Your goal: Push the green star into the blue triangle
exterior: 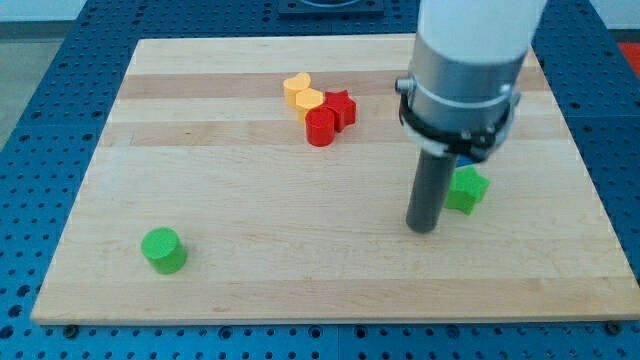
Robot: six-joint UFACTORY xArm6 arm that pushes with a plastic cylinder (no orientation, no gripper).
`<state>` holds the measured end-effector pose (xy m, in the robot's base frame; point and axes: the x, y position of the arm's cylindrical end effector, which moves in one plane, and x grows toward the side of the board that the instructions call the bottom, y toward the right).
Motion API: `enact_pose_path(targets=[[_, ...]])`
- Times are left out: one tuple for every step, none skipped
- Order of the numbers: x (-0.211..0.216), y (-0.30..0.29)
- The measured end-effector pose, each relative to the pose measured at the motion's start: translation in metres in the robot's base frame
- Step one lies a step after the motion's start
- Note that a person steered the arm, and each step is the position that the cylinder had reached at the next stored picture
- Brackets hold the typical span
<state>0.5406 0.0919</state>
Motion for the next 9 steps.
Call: enact_pose_path(targets=[[0.011, 0.028], [0.007, 0.053], [0.005, 0.051], [-0.005, 0.038], [-0.033, 0.037], [-0.046, 0.037], [-0.045, 0.036], [-0.007, 0.021], [-0.004, 0.027]])
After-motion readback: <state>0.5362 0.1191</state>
